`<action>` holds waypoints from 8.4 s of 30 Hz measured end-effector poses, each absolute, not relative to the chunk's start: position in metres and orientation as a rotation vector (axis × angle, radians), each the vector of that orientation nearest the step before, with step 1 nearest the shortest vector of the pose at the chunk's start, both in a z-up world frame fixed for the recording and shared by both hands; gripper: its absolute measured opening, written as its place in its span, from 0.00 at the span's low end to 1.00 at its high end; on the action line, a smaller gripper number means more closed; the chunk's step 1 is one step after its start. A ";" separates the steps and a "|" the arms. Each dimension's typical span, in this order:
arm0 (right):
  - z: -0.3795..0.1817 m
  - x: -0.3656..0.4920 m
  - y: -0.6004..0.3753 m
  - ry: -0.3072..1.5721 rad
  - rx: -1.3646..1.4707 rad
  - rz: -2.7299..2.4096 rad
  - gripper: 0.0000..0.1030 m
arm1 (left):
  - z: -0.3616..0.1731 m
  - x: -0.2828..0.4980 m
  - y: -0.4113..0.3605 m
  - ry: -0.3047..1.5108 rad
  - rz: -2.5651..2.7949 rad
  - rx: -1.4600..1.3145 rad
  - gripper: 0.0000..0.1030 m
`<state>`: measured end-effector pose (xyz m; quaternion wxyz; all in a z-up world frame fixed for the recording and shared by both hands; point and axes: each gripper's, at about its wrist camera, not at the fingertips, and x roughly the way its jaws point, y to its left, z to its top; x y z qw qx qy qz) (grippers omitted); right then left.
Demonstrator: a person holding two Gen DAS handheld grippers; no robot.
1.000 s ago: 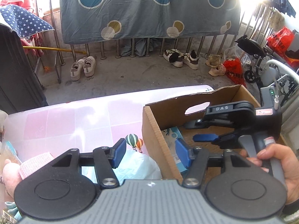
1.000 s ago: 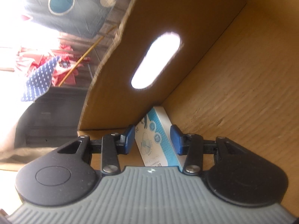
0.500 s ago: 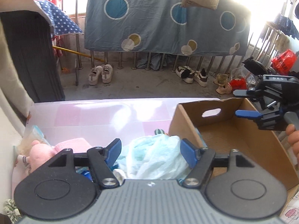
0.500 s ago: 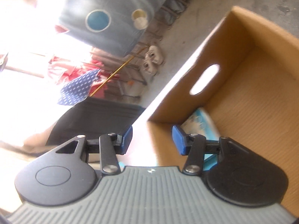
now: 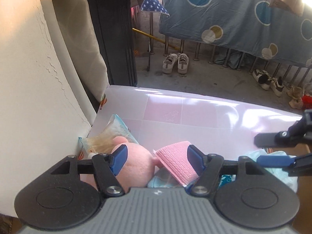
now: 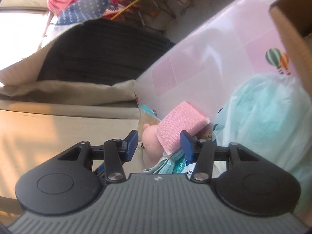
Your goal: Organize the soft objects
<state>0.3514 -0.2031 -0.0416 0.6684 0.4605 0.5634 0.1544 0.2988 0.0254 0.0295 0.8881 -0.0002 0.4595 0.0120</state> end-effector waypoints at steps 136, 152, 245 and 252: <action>0.097 0.195 -0.326 0.935 0.716 0.456 0.50 | 0.115 0.100 -0.055 0.715 -0.121 0.027 0.76; 0.042 0.345 -0.082 1.083 0.483 0.720 0.69 | 0.042 0.114 0.107 0.646 0.379 0.053 0.76; 0.007 0.270 -0.068 1.133 0.205 0.838 0.56 | -0.057 0.118 0.089 0.959 -0.176 -0.356 0.49; -0.019 0.282 -0.041 1.208 0.141 0.893 0.60 | -0.064 0.133 0.086 0.982 -0.181 -0.376 0.55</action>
